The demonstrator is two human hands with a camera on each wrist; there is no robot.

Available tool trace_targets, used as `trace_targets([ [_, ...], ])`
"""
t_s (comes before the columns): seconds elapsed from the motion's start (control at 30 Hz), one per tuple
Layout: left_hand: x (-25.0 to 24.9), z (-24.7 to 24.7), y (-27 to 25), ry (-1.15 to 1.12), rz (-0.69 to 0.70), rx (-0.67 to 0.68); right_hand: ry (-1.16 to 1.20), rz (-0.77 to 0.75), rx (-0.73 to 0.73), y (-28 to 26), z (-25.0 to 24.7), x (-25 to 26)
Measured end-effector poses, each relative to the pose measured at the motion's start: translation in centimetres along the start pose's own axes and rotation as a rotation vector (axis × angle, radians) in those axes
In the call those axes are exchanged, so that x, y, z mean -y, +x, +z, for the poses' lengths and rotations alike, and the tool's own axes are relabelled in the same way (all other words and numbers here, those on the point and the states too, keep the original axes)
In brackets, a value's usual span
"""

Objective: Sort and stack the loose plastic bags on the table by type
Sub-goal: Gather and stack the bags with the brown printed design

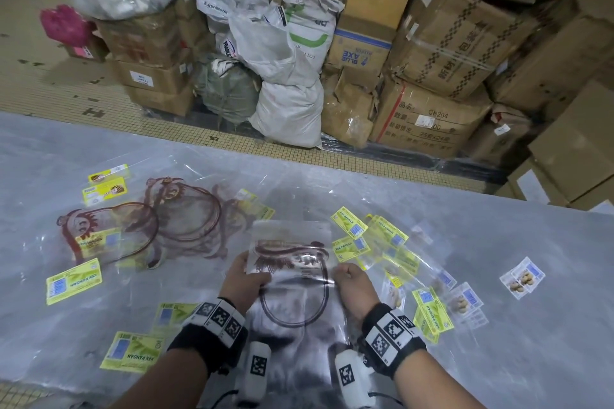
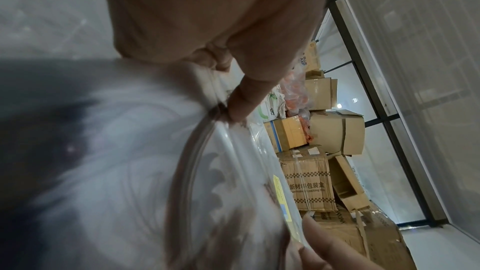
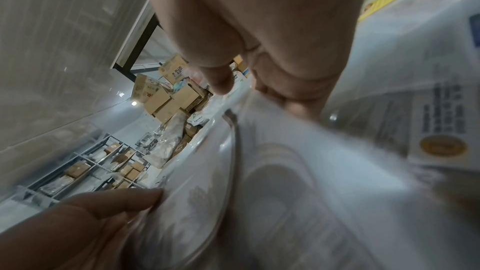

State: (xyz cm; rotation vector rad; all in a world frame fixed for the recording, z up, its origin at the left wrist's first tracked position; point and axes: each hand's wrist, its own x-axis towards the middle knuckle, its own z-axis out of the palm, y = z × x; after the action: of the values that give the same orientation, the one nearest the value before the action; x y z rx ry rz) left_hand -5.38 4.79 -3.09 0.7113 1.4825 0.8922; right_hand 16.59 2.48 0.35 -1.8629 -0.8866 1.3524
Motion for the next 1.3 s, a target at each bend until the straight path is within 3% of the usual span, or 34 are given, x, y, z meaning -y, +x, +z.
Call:
trace_targets([
  [0.23, -0.4, 0.0, 0.1, 0.007, 0.005, -0.022, 0.102, 0.033, 0.148, -0.6, 0.0, 0.2],
  [0.47, -1.2, -0.1, -1.0, 0.146, -0.009, 0.131, 0.154, 0.065, 0.067, -0.7, 0.0, 0.3],
  [0.63, -0.9, -0.6, -1.2, 0.208, 0.056, 0.11, 0.195, 0.095, 0.071, -0.9, 0.5, 0.3],
  [0.8, -0.7, -1.0, -0.8, 0.252, 0.032, 0.079, 0.156, 0.079, 0.048, -1.3, 1.1, 0.5],
  [1.3, -1.0, -3.4, 0.7, 0.197, 0.059, 0.2, 0.27, 0.093, 0.035, -3.5, 3.3, 1.8],
])
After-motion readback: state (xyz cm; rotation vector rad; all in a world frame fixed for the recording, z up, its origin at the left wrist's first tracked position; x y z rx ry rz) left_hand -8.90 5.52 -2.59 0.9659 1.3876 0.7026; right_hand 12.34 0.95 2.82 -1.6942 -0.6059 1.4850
